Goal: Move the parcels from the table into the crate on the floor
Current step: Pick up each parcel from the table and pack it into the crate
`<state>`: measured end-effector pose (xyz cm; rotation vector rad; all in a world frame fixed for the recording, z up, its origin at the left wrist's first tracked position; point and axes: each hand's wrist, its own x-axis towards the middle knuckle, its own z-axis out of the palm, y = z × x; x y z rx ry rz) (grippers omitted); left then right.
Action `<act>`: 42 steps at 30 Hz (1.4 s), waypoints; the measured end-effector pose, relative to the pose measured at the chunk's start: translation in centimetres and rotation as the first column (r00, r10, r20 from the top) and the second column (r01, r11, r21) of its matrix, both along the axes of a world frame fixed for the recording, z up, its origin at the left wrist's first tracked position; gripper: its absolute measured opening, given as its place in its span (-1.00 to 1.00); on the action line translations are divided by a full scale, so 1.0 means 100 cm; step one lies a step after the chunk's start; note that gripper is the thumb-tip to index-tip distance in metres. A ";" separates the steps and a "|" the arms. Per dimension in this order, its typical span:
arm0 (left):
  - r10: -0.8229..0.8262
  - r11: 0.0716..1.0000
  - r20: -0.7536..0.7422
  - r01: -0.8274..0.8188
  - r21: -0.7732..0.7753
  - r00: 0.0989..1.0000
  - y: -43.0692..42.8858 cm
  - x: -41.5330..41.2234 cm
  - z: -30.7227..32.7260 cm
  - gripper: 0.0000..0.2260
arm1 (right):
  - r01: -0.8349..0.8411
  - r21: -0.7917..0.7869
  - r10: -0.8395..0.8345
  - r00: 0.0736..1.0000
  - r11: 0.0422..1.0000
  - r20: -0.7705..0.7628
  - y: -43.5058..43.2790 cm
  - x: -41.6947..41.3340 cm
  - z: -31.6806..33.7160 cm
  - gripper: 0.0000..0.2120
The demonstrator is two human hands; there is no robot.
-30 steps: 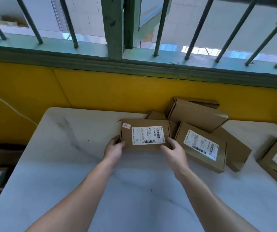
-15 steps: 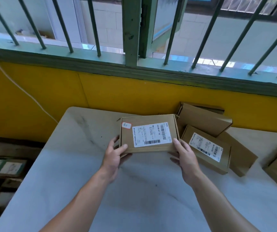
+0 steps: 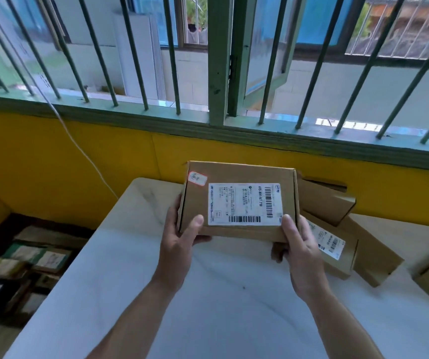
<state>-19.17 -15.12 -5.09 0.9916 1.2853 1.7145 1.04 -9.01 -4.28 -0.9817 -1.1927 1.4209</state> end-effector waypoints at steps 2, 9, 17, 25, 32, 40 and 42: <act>0.052 0.994 -0.029 -0.049 0.093 0.998 -0.011 0.007 0.013 -0.57 | 0.012 0.080 -0.009 0.999 0.997 -0.034 -0.010 0.002 0.017 -0.88; 0.130 0.936 0.079 -0.148 0.319 0.988 -0.040 0.025 0.057 -0.52 | 0.033 0.269 0.017 0.984 0.962 -0.179 -0.045 0.011 0.061 -0.84; 0.166 0.901 0.052 -0.173 0.397 0.985 -0.054 0.034 0.075 -0.42 | 0.052 0.339 0.023 0.977 0.939 -0.214 -0.062 0.017 0.082 -0.80; 0.298 0.908 0.041 -0.296 0.297 0.954 -0.088 0.028 0.060 -0.54 | -0.032 0.297 0.101 0.971 0.954 -0.218 -0.071 0.001 0.060 -0.85; 0.412 0.902 -0.053 -0.416 -0.113 0.909 -0.152 -0.036 0.029 -0.61 | -0.294 0.107 0.299 0.954 0.950 -0.032 -0.090 -0.074 0.022 -0.83; 0.569 0.800 0.082 -0.527 -0.287 0.818 -0.246 -0.123 -0.001 -0.66 | -0.513 -0.028 0.514 0.855 0.858 0.076 -0.136 -0.193 -0.019 -0.82; 0.613 0.761 0.076 -0.562 -0.324 0.786 -0.272 -0.153 -0.009 -0.61 | -0.556 -0.045 0.557 0.824 0.830 0.107 -0.154 -0.230 -0.027 -0.82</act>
